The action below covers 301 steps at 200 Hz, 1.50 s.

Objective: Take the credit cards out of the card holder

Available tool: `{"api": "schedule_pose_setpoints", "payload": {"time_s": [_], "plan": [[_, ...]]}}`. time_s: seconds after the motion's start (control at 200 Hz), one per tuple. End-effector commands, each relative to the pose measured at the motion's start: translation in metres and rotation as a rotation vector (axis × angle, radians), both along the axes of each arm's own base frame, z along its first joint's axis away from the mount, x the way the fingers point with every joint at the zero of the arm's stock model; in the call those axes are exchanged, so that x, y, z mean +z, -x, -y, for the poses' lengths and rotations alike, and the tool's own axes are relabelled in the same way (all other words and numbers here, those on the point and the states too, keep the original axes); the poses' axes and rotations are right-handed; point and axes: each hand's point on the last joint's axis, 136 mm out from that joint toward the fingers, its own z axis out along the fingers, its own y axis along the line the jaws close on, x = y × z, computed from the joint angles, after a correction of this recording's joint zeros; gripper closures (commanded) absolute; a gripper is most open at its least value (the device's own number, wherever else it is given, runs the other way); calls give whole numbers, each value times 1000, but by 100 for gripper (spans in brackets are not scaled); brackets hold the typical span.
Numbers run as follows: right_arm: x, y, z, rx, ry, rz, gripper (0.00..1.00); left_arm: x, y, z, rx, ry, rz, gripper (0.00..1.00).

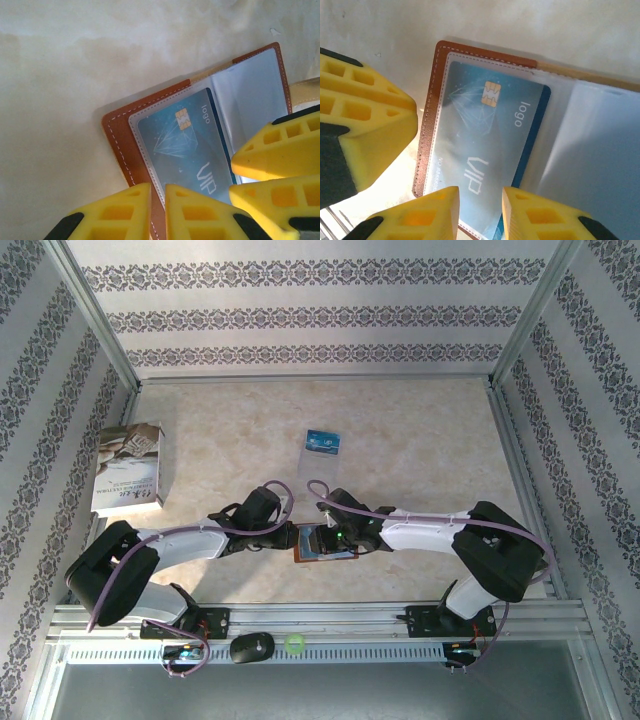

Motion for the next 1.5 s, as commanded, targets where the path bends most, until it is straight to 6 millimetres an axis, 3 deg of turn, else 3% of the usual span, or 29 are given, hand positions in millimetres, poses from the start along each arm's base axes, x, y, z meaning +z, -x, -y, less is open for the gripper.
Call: {"api": "schedule_pose_setpoints", "payload": {"time_s": [0.0,0.235,0.799,1.014,1.124,1.244,1.374,1.499], "plan": [[9,-6,0,-28,-34,20,71,-4,8,6,-50,-11,-14,84],[10,-9,-3,-36,-45,26,70,-23,10,-5,-16,-85,-58,95],[-22,-7,18,-84,70,-14,70,-31,12,-8,-23,-106,-73,100],[-25,-10,53,-156,216,32,70,-34,12,-10,-19,-106,-81,100],[-20,-10,66,-179,258,68,70,-38,12,-12,-12,-103,-92,100],[-5,-11,59,-158,214,108,69,-35,9,-12,-6,-95,-87,100],[20,-14,47,-114,138,166,68,-11,1,-8,1,-56,-29,100],[32,-15,46,-100,114,189,72,12,-6,-15,15,-77,45,97]]}}
